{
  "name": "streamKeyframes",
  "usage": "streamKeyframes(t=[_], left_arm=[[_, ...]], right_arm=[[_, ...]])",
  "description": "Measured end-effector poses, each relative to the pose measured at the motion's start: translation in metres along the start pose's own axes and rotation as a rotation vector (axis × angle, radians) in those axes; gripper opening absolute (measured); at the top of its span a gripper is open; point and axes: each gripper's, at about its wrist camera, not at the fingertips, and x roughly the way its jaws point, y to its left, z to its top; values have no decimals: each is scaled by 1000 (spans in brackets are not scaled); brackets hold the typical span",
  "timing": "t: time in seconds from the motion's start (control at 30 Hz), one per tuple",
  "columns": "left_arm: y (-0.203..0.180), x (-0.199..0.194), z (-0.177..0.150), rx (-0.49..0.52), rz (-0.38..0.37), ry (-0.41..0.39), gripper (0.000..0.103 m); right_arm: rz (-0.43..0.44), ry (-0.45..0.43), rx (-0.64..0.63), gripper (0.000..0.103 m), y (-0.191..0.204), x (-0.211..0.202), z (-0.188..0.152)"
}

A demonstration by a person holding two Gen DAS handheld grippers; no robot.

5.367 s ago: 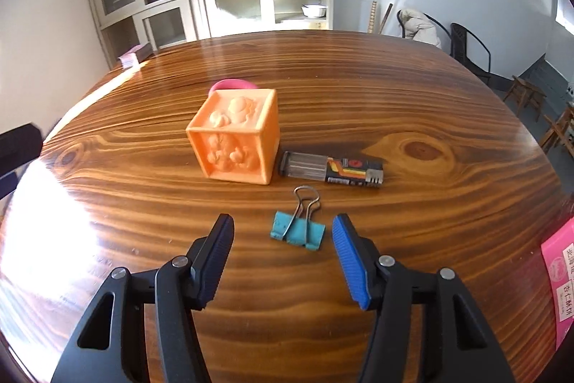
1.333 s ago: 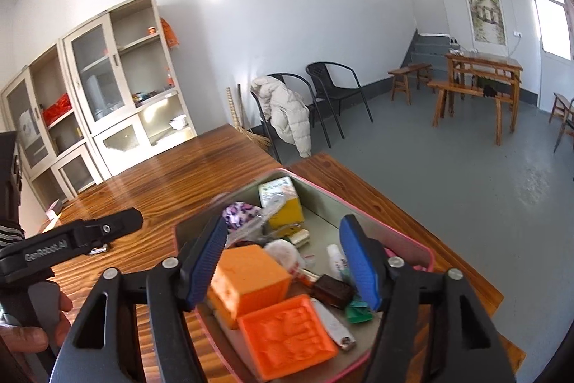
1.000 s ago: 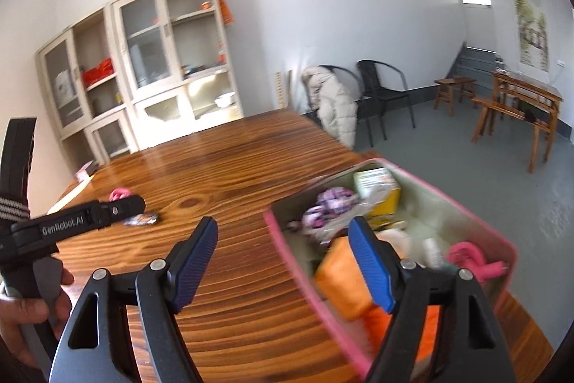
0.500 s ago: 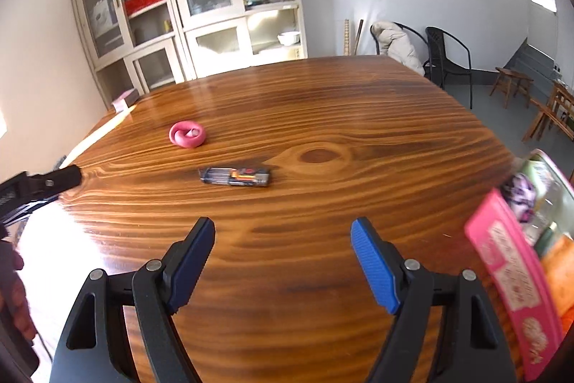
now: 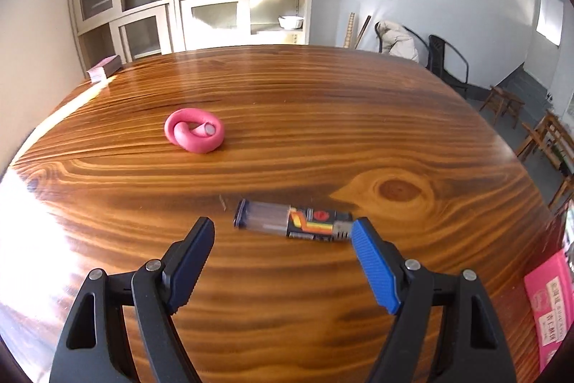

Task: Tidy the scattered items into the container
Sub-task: 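Lower the right tool onto the clear lighter and grasp it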

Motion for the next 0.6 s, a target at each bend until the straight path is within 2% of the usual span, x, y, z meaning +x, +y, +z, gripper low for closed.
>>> streamKeyframes(t=[0.27,0.47,0.6], left_arm=[[-7,10,-3,25,-4,22,91],[-9,18,-7,32,2,43,91],[-10,26,-11,36,10,61,91]], right_arm=[[-7,96,21,84,-6,22,7],[-16,111,11,87,-7,27,11],[2,115,-3,84,-12,26,8]])
